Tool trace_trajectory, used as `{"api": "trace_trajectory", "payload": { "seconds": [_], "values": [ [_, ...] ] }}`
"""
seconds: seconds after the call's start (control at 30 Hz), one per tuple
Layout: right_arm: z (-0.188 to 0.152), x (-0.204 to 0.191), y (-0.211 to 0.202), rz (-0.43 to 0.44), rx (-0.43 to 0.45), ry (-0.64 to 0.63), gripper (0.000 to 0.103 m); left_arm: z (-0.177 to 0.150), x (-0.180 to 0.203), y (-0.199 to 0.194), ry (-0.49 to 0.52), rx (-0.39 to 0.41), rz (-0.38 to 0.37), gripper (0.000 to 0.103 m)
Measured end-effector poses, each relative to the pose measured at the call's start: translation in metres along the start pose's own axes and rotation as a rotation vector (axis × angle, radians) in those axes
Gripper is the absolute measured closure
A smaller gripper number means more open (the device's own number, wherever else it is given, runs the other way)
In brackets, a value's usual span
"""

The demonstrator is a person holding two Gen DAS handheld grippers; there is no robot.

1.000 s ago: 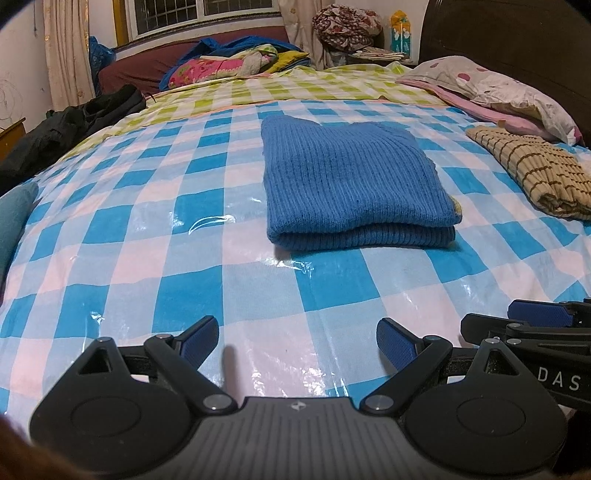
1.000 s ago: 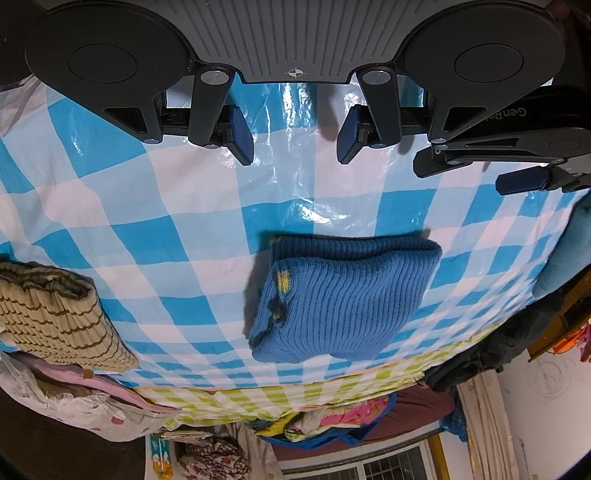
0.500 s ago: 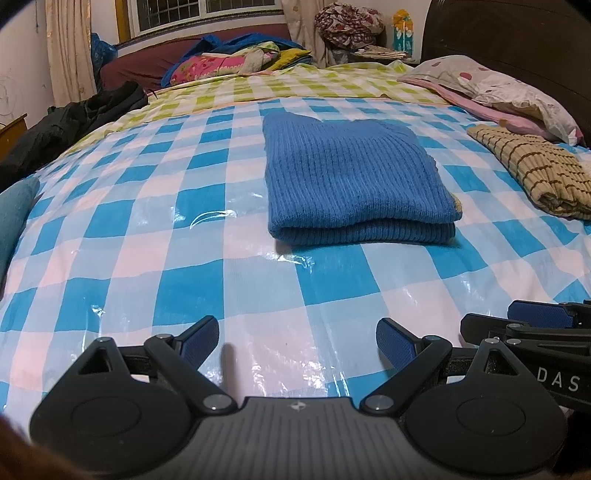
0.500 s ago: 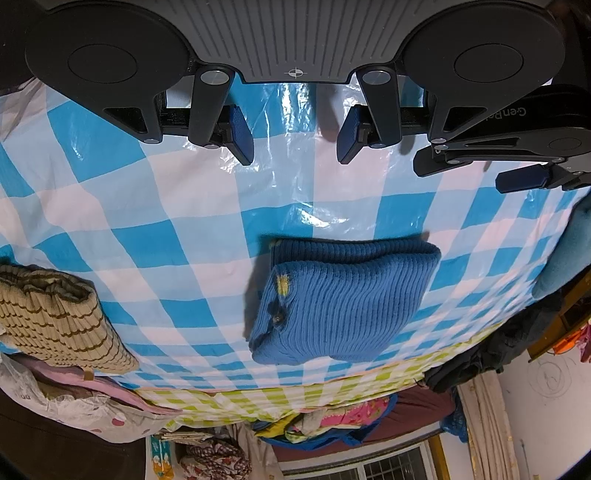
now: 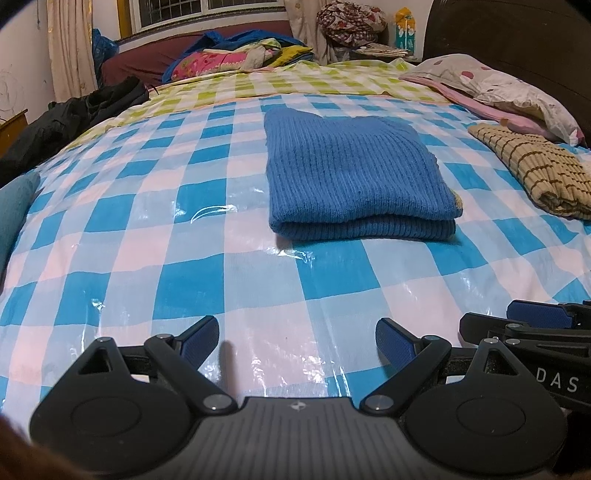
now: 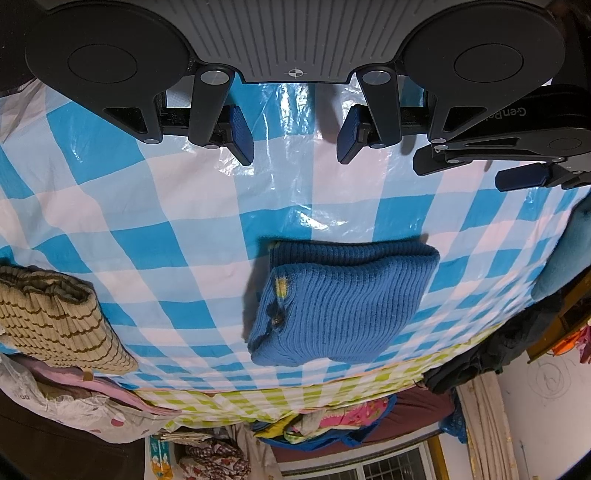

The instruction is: Fold small clothes

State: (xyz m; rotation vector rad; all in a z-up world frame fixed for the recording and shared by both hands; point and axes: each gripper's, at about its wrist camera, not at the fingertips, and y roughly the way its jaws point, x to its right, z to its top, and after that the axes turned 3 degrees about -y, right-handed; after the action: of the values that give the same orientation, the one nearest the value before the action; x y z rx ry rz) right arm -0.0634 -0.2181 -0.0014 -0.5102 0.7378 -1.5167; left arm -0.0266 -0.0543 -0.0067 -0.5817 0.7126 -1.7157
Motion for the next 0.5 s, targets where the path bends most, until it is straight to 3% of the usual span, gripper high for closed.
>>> {"api": "trace_trajectory", "payload": {
  "seconds": [0.5],
  "values": [
    [-0.0005, -0.0002, -0.0002, -0.001, -0.001, -0.001, 0.053, 0.0010, -0.0004, -0.0003, -0.002, -0.002, 0.003, 0.007]
  ]
}}
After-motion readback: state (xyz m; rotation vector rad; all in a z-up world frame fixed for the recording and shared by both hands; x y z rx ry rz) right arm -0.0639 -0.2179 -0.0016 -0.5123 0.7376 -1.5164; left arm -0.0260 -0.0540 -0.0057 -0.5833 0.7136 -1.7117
